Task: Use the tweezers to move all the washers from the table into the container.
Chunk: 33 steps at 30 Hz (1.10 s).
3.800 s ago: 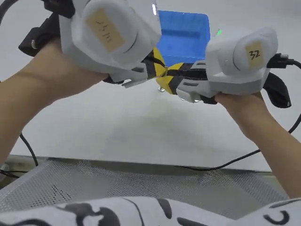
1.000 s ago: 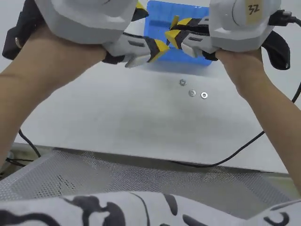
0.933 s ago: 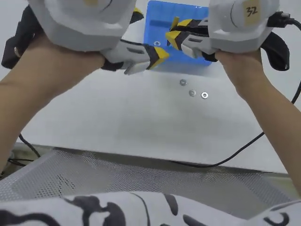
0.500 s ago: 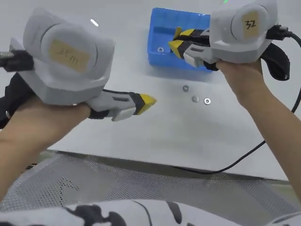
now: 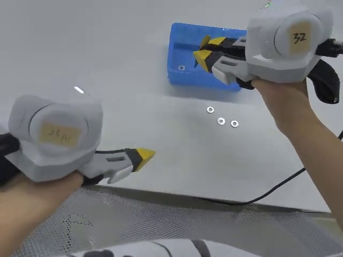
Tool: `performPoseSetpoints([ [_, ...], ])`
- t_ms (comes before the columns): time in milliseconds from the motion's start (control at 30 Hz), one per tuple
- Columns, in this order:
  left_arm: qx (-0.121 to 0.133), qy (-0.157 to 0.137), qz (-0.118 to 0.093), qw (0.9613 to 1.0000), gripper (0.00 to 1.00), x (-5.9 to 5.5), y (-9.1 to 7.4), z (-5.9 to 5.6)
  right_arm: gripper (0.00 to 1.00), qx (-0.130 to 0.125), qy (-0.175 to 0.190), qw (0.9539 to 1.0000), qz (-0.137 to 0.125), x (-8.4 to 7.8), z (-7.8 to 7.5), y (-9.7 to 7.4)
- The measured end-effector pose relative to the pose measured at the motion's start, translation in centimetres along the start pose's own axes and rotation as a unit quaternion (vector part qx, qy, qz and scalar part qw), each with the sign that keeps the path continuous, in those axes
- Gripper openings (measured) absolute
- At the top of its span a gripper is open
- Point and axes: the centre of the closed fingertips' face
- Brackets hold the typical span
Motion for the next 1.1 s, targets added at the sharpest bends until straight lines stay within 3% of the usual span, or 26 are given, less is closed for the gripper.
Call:
performPoseSetpoints([
  [267,0.015,-0.006,0.001,0.9999,0.99,-0.8,-0.3,0.3,0.04,-0.025,0.010,0.9991,-0.034,1.4,1.7,-3.4],
  [533,0.034,-0.023,-0.016,0.9990,0.99,-0.6,-1.0,0.5,0.04,-0.044,0.038,0.9978,-0.032,-0.5,3.2,-5.5],
  [667,0.057,-0.031,-0.029,0.9975,0.99,-0.5,-1.3,1.2,0.05,-0.044,0.058,0.9969,-0.031,-1.5,3.5,-5.6],
  [900,0.057,-0.041,-0.031,0.9970,0.99,-0.7,-1.1,1.3,0.05,-0.034,0.082,0.9959,-0.017,-3.8,3.9,-4.5],
  [1000,0.065,-0.015,-0.032,0.9972,0.99,-0.8,-0.9,1.2,0.05,-0.031,0.094,0.9949,-0.017,-4.4,3.7,-4.1],
  [1100,0.054,0.001,-0.033,0.9980,0.99,-0.8,-0.8,0.4,0.05,-0.029,0.106,0.9938,-0.015,-5.2,3.5,-3.7],
])
Point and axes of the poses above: the centre of the closed fingertips' face, and the gripper's own axes: y roughly forward along the fingers, z roughly to its left, x roughly out of its top, and after that the axes turned 15 degrees about x, right-handed
